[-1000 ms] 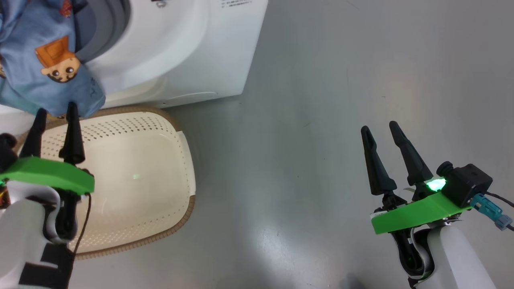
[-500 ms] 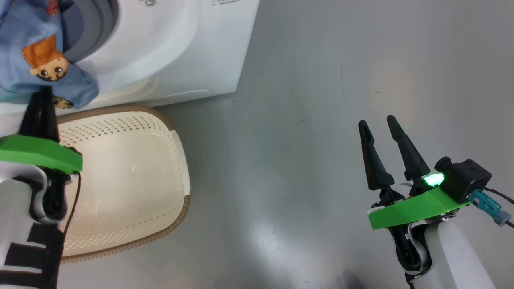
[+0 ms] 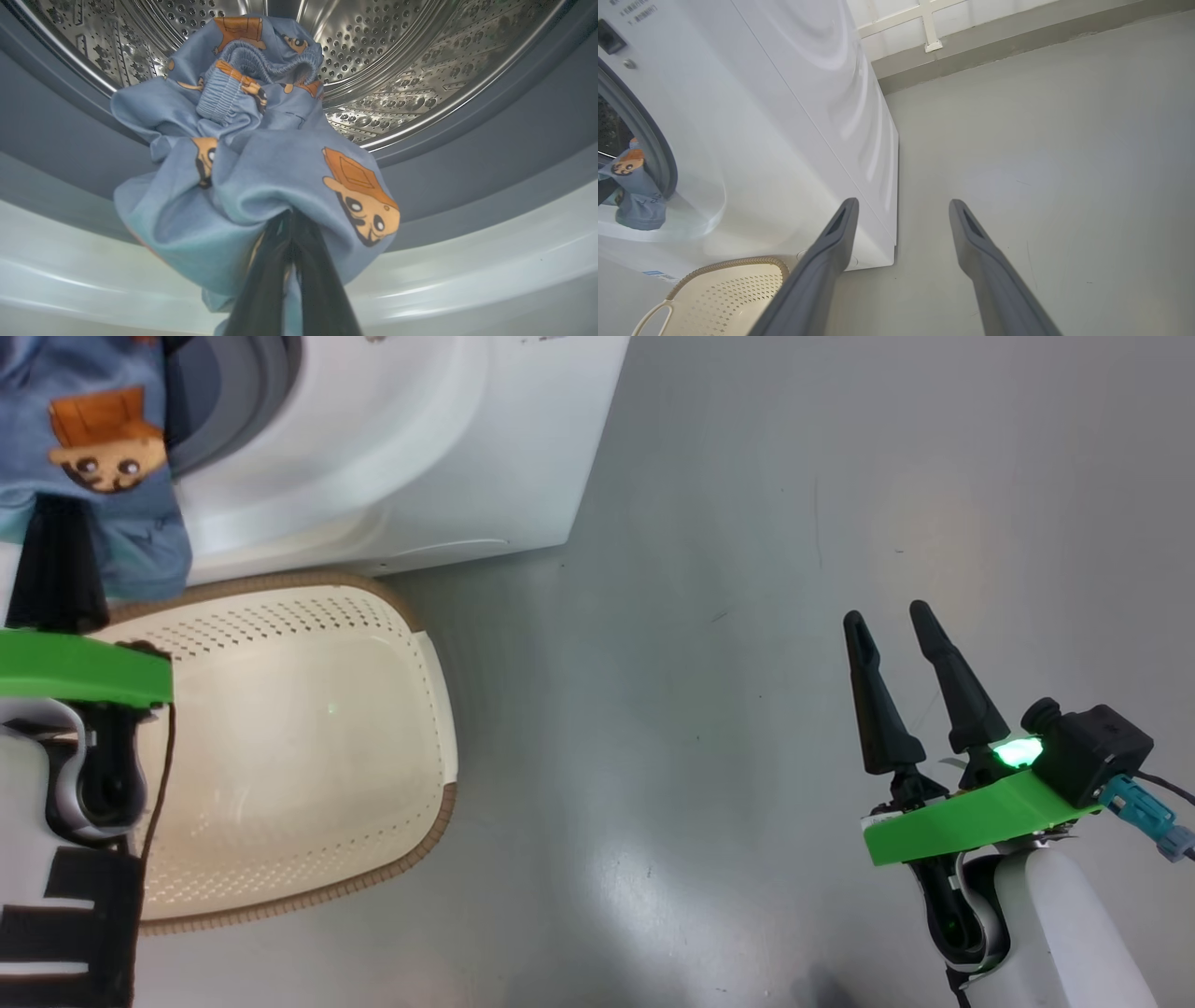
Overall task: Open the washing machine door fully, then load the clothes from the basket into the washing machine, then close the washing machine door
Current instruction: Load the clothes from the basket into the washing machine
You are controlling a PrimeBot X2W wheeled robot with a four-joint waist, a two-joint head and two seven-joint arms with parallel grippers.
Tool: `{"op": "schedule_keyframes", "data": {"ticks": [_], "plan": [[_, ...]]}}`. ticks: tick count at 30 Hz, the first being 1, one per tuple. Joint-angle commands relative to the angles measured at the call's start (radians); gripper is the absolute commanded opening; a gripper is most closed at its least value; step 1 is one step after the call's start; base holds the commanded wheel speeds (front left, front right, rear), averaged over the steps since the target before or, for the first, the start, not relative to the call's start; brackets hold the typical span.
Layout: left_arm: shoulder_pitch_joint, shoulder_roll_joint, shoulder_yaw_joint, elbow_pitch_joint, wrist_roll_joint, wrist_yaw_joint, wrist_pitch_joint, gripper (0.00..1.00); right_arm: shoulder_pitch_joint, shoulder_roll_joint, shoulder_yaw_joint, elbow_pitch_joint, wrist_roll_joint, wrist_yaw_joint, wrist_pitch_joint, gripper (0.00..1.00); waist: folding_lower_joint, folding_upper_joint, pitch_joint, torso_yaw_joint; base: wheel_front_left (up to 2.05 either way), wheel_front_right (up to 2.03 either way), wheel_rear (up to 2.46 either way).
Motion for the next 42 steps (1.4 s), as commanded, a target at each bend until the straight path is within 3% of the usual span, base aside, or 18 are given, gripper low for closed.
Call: {"op": "schedule_keyframes", "data": {"ticks": [1,6,11,15,19,25,30,34,42], "plan": [[0.028,0.036,0.036,-0.042,0.014,-0.002,-0.006,0.00,0.008,0.004,0.020,-0.026,-0.014,0.002,-0.005,1.00,0.0000,0.0000,0.001,0.002,0.00,0.00,0.00],[0.008,0.054,0.035,-0.079,0.021,-0.002,-0.006,0.00,0.007,0.006,0.022,-0.026,-0.013,0.002,-0.005,1.00,0.0000,0.0000,0.005,0.000,0.00,0.00,0.00],[-0.088,0.107,-0.008,-0.026,0.010,-0.002,-0.006,0.00,0.004,0.008,0.027,-0.025,-0.012,0.002,-0.005,1.00,0.0000,0.0000,0.010,-0.009,0.00,0.00,0.00],[-0.189,0.153,-0.052,0.051,-0.016,-0.002,-0.006,0.00,0.002,0.010,0.036,-0.021,-0.009,0.002,-0.005,1.00,0.0000,0.0000,0.013,-0.026,0.00,0.00,0.00],[-0.318,0.209,-0.146,0.224,-0.075,-0.002,-0.006,0.00,0.003,0.013,0.052,-0.017,-0.002,0.002,-0.005,1.00,0.0000,0.0000,0.015,-0.053,0.00,0.00,0.00],[-0.486,0.274,-0.209,0.332,-0.061,-0.002,-0.006,0.00,-0.001,0.016,0.063,-0.017,0.005,0.002,-0.005,1.00,0.0000,0.0000,0.025,-0.083,0.00,0.00,0.00],[-0.544,0.284,-0.161,0.313,0.006,-0.002,-0.006,0.00,-0.002,0.016,0.065,-0.019,0.005,0.002,-0.005,1.00,0.0000,0.0000,0.031,-0.094,0.00,0.00,0.00],[-0.523,0.256,-0.107,0.300,0.072,-0.002,-0.006,0.00,-0.004,0.017,0.071,-0.018,0.008,0.002,-0.005,1.00,0.0000,0.0000,0.033,-0.102,0.00,0.00,0.00],[-0.510,0.232,-0.220,0.462,0.067,-0.002,-0.006,0.00,-0.003,0.017,0.082,-0.013,0.013,0.002,-0.005,1.00,0.0000,0.0000,0.026,-0.104,0.00,0.00,0.00]]}}
